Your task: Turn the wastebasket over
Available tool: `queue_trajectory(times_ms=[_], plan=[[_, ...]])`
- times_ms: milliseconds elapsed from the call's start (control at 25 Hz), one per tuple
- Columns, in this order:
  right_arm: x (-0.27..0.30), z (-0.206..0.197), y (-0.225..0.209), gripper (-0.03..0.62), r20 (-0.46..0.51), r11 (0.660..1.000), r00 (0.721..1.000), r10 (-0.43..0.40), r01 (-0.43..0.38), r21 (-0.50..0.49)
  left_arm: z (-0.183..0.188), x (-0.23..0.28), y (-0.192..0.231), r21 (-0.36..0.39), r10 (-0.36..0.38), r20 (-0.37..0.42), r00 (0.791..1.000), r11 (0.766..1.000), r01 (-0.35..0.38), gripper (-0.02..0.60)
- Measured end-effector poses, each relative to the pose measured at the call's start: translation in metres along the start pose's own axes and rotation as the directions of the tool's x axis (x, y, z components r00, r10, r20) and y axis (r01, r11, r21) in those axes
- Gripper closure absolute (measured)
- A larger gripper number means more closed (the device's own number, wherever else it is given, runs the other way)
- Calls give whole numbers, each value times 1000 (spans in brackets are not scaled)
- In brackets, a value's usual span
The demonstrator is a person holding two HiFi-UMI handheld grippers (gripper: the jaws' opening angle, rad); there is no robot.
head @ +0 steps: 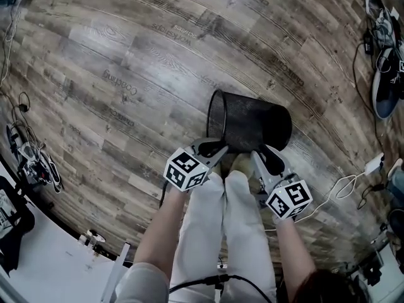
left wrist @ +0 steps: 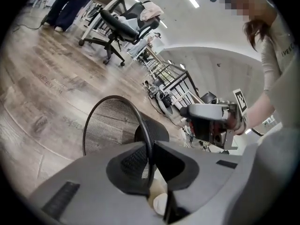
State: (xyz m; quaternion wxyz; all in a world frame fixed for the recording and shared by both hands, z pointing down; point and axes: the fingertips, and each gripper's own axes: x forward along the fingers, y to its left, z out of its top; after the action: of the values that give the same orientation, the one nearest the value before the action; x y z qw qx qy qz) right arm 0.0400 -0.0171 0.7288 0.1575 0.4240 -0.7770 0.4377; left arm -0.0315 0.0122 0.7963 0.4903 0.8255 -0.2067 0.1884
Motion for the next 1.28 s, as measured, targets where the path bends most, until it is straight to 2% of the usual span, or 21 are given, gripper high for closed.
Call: queue_trajectory(times_ms=[160, 280, 520, 720, 1000, 1280], plan=[[-13, 16, 4, 490, 18, 1000, 1000, -10, 9, 13, 19, 7, -30, 103, -6, -52, 999, 995, 11, 549], [-24, 30, 4, 490, 38, 999, 999, -25, 24, 24, 29, 13, -46, 228, 15, -116, 993, 974, 12, 555], [-50, 44, -20, 490, 73, 992, 994, -87, 80, 94, 32, 22, -70, 436, 86, -251, 964, 900, 33, 555], [-66, 55, -43, 487, 100, 980, 985, -137, 120, 161, 26, 24, -82, 563, 127, -329, 936, 822, 87, 555], [-72, 69, -71, 474, 114, 964, 976, -183, 155, 215, 19, 29, -95, 660, 160, -398, 903, 734, 161, 555], [-56, 80, -90, 453, 69, 956, 977, -203, 183, 228, 6, 30, -101, 724, 183, -444, 877, 650, 230, 555]])
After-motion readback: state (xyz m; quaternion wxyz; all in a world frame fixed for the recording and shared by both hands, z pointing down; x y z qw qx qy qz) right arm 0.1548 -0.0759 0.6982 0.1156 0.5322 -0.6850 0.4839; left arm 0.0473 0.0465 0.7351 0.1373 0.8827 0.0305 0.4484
